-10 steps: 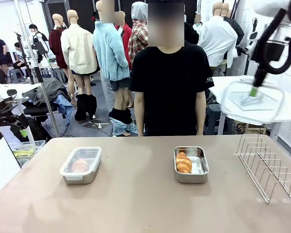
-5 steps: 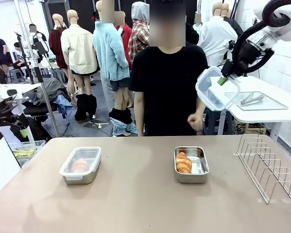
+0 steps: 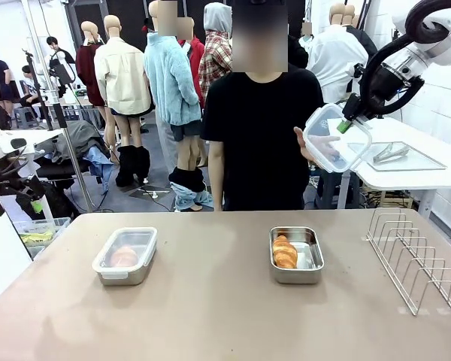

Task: Place the bread in airtight containers.
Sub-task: Release when the human grabs the Airtight Container lid.

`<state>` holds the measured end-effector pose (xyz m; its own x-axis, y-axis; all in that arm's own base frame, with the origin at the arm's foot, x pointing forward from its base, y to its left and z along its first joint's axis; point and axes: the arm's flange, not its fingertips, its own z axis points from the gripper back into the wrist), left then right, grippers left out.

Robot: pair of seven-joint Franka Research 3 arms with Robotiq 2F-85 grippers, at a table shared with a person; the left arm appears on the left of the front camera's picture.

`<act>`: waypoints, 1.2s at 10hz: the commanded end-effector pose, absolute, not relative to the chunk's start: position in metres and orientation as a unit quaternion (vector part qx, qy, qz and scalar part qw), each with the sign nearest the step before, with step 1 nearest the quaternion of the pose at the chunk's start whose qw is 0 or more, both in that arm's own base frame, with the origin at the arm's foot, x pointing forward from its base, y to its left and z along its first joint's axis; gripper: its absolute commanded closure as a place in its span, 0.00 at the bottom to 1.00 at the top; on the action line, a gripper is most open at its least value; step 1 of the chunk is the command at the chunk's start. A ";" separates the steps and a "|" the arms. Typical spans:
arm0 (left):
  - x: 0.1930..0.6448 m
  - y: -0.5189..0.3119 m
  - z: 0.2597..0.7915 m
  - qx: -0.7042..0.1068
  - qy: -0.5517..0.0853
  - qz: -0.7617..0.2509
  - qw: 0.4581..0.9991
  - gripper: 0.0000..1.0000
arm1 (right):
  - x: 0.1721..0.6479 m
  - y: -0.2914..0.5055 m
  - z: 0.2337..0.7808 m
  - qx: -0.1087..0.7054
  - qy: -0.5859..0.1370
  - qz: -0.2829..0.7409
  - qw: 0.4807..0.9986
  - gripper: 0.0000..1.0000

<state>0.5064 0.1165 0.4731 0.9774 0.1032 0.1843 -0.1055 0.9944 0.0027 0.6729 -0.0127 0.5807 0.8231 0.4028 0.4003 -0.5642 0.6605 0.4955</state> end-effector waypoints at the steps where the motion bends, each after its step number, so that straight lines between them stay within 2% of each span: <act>1: 0.506 0.117 0.475 0.007 -0.091 0.054 0.994 0.00 | 0.670 -0.012 0.585 0.316 -0.124 0.264 0.903 1.00; 8: 0.506 0.117 0.475 0.007 -0.091 0.054 0.994 0.00 | 0.670 -0.012 0.585 0.316 -0.124 0.264 0.903 1.00; 9: 0.506 0.117 0.475 0.007 -0.091 0.054 0.994 0.00 | 0.671 -0.012 0.583 0.314 -0.127 0.270 0.901 0.88; 12: 0.506 0.117 0.475 0.007 -0.091 0.054 0.994 0.00 | 0.643 -0.025 0.589 0.266 -0.132 0.335 0.894 0.31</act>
